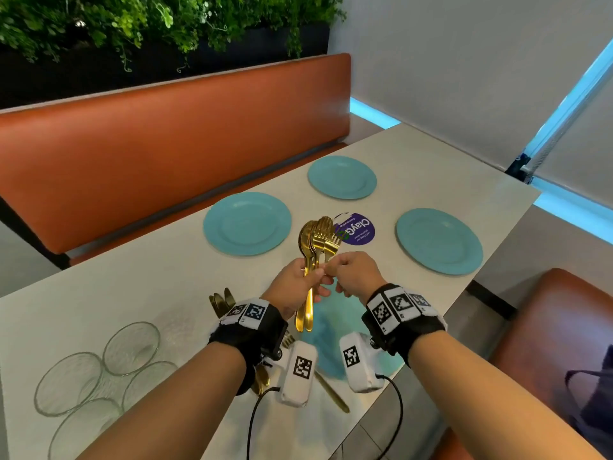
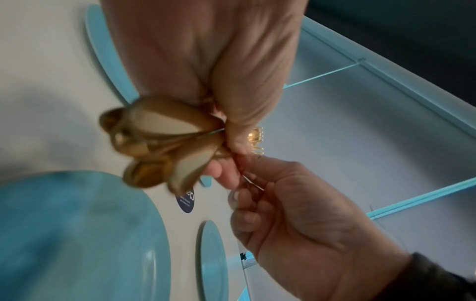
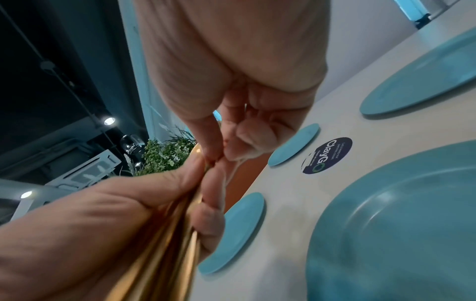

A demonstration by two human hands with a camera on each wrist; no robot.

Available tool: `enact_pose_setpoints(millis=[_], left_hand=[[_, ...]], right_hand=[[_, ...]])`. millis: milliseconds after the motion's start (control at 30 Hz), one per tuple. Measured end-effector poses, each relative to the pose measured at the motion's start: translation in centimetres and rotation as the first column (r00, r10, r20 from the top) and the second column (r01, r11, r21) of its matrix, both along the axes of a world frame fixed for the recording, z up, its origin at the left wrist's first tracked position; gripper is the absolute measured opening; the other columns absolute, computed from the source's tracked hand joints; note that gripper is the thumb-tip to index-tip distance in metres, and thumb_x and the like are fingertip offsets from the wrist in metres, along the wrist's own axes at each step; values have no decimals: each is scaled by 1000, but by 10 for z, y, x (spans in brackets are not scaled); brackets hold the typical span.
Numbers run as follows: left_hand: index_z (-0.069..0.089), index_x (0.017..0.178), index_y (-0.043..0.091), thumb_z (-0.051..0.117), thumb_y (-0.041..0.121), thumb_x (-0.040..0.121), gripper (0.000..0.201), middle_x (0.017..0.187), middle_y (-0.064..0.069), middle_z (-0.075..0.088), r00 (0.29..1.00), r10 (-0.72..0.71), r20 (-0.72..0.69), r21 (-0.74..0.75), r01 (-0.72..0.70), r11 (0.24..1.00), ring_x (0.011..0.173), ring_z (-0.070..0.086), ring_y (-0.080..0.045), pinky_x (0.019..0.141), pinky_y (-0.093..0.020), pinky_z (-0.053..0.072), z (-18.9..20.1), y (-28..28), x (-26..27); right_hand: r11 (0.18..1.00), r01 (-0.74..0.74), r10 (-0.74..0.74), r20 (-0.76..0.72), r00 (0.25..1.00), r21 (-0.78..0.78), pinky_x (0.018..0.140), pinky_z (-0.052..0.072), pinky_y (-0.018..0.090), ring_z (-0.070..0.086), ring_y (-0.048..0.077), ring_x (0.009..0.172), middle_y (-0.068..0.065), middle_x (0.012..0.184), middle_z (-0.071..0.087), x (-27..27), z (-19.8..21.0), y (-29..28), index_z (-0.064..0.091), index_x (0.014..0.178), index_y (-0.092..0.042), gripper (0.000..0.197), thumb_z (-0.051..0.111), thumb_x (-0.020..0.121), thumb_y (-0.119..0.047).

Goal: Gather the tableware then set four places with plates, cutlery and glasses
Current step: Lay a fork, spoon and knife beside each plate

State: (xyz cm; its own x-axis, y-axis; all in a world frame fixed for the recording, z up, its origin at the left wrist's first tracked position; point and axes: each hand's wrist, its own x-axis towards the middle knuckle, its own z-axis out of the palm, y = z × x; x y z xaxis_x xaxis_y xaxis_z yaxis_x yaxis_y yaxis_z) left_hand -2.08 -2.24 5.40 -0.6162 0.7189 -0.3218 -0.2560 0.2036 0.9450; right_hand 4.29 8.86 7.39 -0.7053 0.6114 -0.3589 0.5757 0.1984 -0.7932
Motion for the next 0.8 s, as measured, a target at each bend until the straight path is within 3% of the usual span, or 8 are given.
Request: enact_pose_setpoints(millis=[167,267,333,433,500,567,600,800], left_hand=[[47,86,15,39,12,101,17,80,-6,63,998,51,39,-47,-49,998,65,61,-17,57,-22,48,1,29,-8],[42,81,11,37,10,100,20,75,-9,57,988,150,44,-107,-145,984,59,55,-17,54,-24,43,-7,50,-21],[45,86,9,37,12,100,17,74,-7,56,979,200,27,-160,-193,968,59,54,-15,54,-23,43,-12,63,-29],[48,96,4,37,14,100,15,72,-4,53,977,213,-19,-219,-212,953,57,49,-12,51,-21,41,-17,84,-41],[48,96,4,37,14,100,16,72,-4,52,977,212,-28,-227,-213,951,57,47,-12,51,-22,39,-19,101,-46],[49,96,4,36,14,100,17,72,-4,53,976,214,-45,-236,-219,947,58,47,-13,52,-22,40,-20,116,-49],[49,95,4,36,14,100,18,72,-4,52,975,215,-54,-241,-222,945,58,47,-13,52,-22,40,-21,124,-50],[49,100,7,36,15,101,15,74,-2,53,977,209,-50,-261,-215,941,60,48,-11,54,-20,42,-28,159,-49]], right_hand=[[983,129,-150,-159,976,-131,42,36,24,49,15,45,3,70,59,-6,6,28,54,66,-14,28,56,93,-17],[972,218,-232,-178,956,-92,42,36,24,49,15,44,7,77,63,-10,8,67,55,66,-14,27,57,92,-16],[979,199,-194,-99,976,48,42,38,22,51,14,46,6,79,65,-6,3,101,56,66,-15,25,58,91,-19],[965,30,-78,176,981,262,49,45,20,56,17,56,7,84,68,6,-14,151,61,74,-16,18,59,90,-23],[943,-126,1,376,927,308,70,52,26,59,22,75,10,99,70,15,-30,177,68,86,-15,12,59,90,-23],[912,-271,76,524,848,307,91,48,29,61,25,98,10,115,67,22,-45,192,71,101,-13,19,58,90,-20],[900,-313,96,562,822,304,95,44,28,60,26,107,9,119,65,25,-50,196,71,106,-14,22,56,91,-19],[883,-399,185,598,780,247,91,45,25,59,25,110,7,118,66,27,-79,207,70,108,-15,24,54,90,-15]])
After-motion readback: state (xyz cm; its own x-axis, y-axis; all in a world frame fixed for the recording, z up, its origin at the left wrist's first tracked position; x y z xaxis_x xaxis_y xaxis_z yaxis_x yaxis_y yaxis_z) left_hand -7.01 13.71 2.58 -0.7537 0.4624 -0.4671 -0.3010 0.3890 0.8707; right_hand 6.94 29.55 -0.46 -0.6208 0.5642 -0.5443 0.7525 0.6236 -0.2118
